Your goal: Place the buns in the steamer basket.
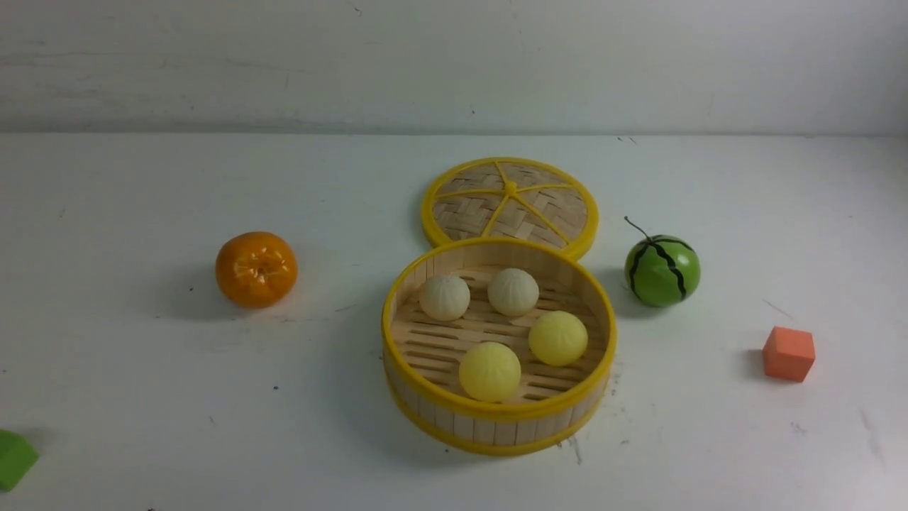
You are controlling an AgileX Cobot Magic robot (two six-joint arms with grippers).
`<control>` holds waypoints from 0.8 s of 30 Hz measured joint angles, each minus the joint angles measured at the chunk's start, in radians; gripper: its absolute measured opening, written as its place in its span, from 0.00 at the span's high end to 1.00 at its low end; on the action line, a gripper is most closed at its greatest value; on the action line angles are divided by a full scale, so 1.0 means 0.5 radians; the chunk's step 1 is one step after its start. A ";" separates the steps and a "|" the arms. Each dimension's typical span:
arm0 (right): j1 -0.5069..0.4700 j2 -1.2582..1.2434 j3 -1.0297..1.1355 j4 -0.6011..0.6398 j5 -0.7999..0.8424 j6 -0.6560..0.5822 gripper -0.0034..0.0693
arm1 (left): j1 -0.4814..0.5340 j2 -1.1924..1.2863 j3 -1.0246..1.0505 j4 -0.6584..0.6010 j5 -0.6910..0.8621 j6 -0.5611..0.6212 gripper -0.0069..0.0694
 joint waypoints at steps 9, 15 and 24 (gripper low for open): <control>0.000 0.000 -0.001 0.007 0.000 0.000 0.98 | 0.000 0.000 0.000 0.000 0.000 0.000 0.76; 0.000 0.000 -0.001 0.011 0.002 0.000 0.97 | 0.000 0.000 0.000 0.000 0.000 0.000 0.75; 0.000 0.000 -0.001 0.011 0.002 0.000 0.97 | 0.207 -0.042 0.020 0.045 -0.069 0.006 0.75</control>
